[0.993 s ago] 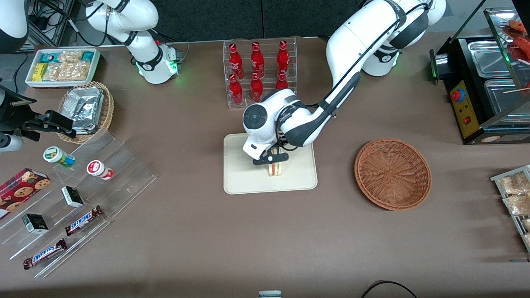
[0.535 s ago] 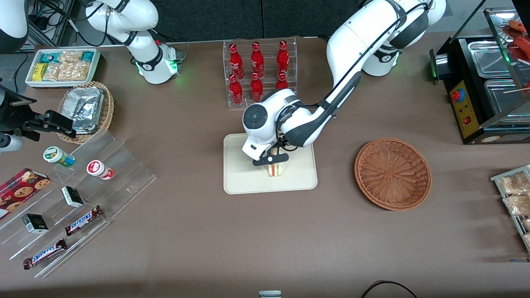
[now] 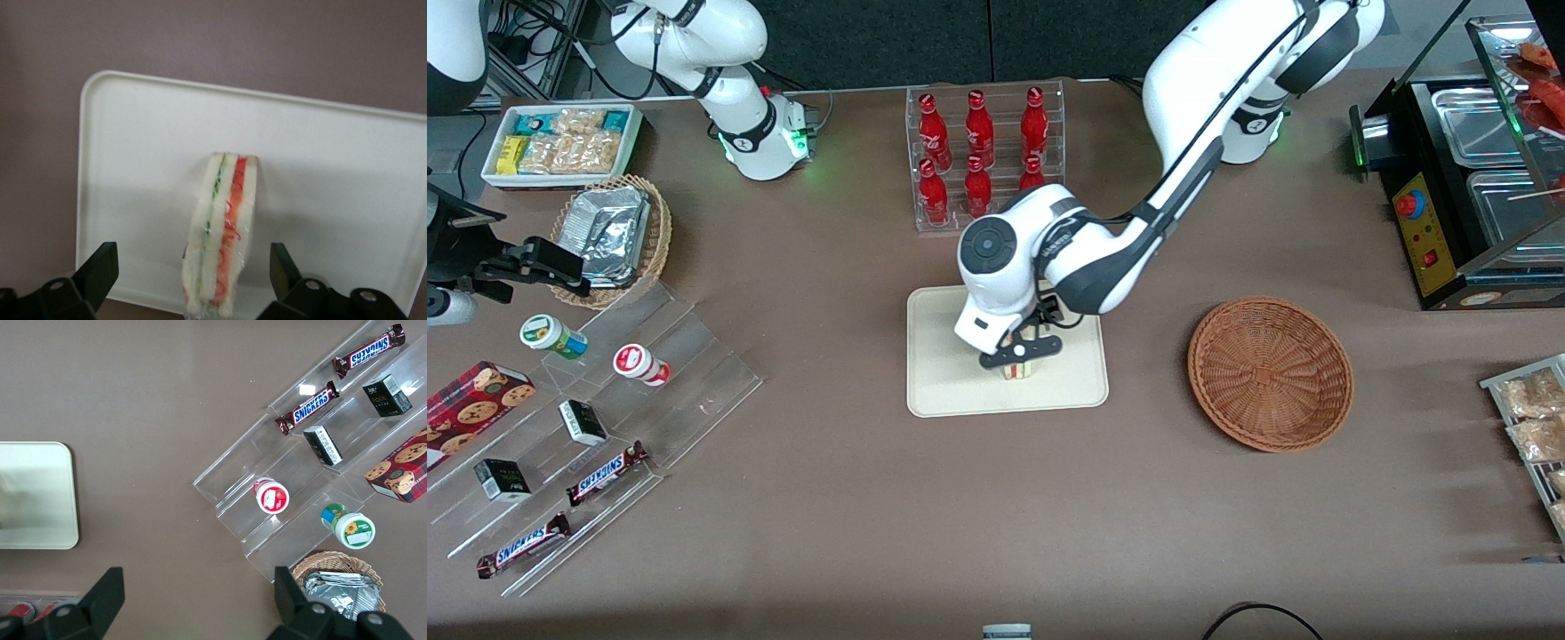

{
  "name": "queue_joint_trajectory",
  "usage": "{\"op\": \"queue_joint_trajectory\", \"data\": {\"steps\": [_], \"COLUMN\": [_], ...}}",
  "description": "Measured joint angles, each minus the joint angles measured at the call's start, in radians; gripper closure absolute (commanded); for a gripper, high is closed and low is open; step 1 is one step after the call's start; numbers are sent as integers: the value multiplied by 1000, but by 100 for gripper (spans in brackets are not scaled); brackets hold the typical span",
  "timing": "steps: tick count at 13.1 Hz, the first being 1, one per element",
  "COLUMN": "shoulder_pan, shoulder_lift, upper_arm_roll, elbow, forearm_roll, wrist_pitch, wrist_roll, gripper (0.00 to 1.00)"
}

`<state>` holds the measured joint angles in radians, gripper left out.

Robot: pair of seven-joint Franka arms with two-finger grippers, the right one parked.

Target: Place sandwich from basket to tray

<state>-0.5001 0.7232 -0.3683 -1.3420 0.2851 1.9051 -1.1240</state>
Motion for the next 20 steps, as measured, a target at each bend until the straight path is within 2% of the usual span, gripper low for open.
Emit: {"op": "queue_joint_trajectory", "data": {"steps": [3,5,10,15,20], "shoulder_pan": [-1,0,4,9,177], "shoulder_lift": [-46,-98,-247,-339,-446], "upper_arm_roll": [84,168,355,482,476], "elbow": [-8,-49,-190,-232,-235], "forearm_roll": [-96,-190,-351,-418,-422], "wrist_pitch": [-20,-23,-33,-145,-296], "wrist_roll": [64,175,449,649,825], "gripper": [0,0,0,0,0]}}
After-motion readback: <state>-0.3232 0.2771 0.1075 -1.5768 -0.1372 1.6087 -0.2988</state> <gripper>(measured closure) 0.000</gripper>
